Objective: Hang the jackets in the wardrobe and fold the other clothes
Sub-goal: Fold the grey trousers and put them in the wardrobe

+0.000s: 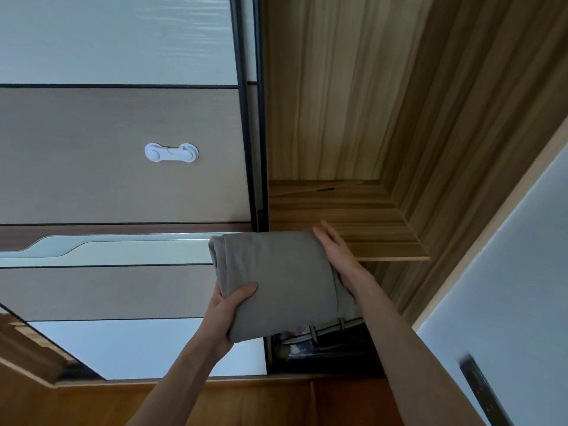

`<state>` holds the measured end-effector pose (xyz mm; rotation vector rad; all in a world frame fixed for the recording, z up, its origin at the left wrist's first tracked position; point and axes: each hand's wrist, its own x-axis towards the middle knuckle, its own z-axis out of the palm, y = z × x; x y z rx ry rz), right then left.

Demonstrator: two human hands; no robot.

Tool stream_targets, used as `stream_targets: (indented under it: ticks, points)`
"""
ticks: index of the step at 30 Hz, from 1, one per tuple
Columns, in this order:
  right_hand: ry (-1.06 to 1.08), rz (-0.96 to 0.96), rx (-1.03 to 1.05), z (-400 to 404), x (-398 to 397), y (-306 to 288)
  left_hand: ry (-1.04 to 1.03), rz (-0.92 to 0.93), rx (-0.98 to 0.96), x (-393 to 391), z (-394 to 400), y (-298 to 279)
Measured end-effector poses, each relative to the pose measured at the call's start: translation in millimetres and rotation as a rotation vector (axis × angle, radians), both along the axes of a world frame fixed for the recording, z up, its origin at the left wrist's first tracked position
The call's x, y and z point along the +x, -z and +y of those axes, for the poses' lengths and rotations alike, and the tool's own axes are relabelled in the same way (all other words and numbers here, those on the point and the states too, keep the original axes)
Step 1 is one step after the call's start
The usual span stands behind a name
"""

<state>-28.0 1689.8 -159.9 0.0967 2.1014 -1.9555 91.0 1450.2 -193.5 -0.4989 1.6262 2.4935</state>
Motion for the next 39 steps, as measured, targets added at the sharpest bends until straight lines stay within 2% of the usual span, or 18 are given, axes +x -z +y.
stream_targets:
  ticks: [8, 14, 22, 30, 39]
  points:
    - [-0.144, -0.360, -0.096, 72.2, 10.8, 35.7, 0.072, 0.013, 0.028, -21.1, 42.6, -2.1]
    - [-0.084, -0.360, -0.094, 104.2, 11.5, 43.8, 0.134, -0.027, 0.035, -45.8, 70.1, 4.3]
    - [-0.061, -0.488, -0.266, 141.9, 1.4, 60.5, 0.225, -0.035, 0.013, -89.1, 96.9, 15.1]
    - [0.207, -0.188, -0.132, 155.6, -52.6, 66.7, 0.216, 0.020, -0.045, -163.2, 122.6, 19.5]
    - [0.249, -0.005, -0.063, 172.3, -133.1, 78.8, 0.147, 0.027, -0.279, -266.2, 141.1, 38.0]
